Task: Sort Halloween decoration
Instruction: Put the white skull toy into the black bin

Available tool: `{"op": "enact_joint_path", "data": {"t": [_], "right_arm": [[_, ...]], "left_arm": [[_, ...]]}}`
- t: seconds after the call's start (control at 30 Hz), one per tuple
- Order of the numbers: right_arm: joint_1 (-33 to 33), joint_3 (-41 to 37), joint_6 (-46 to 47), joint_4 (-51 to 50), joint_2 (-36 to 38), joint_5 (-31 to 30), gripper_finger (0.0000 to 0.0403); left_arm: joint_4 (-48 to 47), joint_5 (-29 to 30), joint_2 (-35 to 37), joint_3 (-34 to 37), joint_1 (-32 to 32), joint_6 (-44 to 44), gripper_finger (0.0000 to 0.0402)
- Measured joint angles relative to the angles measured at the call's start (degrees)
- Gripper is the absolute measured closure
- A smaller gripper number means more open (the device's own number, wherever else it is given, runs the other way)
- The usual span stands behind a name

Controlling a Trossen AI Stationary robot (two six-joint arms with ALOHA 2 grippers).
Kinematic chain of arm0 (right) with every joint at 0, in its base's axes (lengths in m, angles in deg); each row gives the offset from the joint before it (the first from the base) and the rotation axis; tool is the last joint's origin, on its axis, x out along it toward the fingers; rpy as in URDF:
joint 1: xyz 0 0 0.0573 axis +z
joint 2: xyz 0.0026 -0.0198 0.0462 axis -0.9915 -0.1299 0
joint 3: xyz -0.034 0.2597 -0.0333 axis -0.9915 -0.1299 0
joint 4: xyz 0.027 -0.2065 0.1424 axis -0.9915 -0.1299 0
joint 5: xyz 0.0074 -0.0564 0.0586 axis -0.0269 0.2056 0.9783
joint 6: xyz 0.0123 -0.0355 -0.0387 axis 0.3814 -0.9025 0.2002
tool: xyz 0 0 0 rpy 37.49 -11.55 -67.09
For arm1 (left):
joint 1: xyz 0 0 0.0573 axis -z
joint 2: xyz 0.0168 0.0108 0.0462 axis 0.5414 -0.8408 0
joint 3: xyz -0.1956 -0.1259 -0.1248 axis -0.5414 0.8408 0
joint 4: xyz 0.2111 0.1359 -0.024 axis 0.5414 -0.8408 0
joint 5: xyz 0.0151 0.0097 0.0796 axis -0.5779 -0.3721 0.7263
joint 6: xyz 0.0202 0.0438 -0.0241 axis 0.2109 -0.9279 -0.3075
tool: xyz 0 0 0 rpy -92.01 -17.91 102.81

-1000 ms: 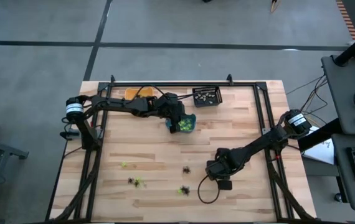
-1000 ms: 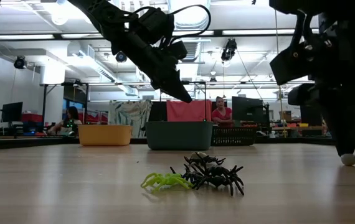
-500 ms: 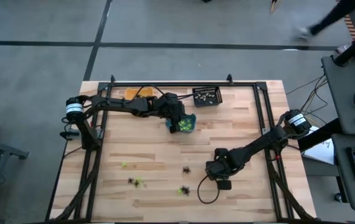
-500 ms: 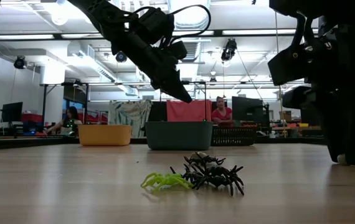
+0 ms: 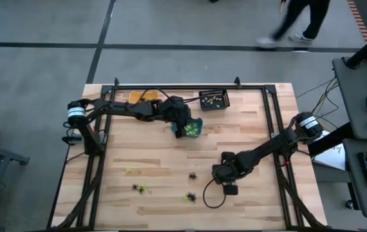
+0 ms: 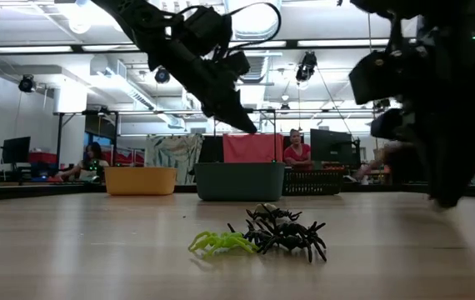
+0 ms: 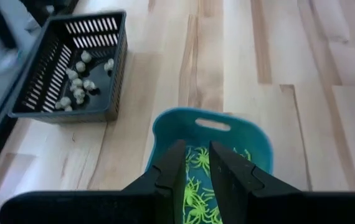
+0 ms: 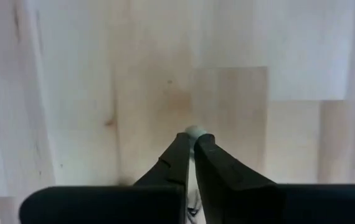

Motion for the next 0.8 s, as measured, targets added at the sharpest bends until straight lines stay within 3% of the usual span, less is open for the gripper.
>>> {"op": "enact_joint_path", "data": {"t": [0.2, 0.4, 0.53, 0.8], "right_arm": [[-4.89, -0.08, -2.30, -0.10, 4.87, -2.66, 0.0392], [-13.74, -0.08, -10.75, 0.54, 10.79, -10.35, 0.0391], [-22.49, -0.08, -17.50, 2.59, 14.04, -14.54, 0.0391], [-44.83, -0.06, -29.43, 15.93, 14.67, -14.52, 0.0390]], "left_arm": [[0.00, -0.04, 2.83, 0.00, 1.03, 0.00, 0.0347], [-0.52, -0.16, 7.27, 0.02, 2.15, -0.40, 0.0347], [-0.80, -0.16, 10.61, 0.73, 2.41, -0.42, 0.0347], [-1.13, -0.10, 16.94, 5.17, 2.50, 1.88, 0.0347]]}}
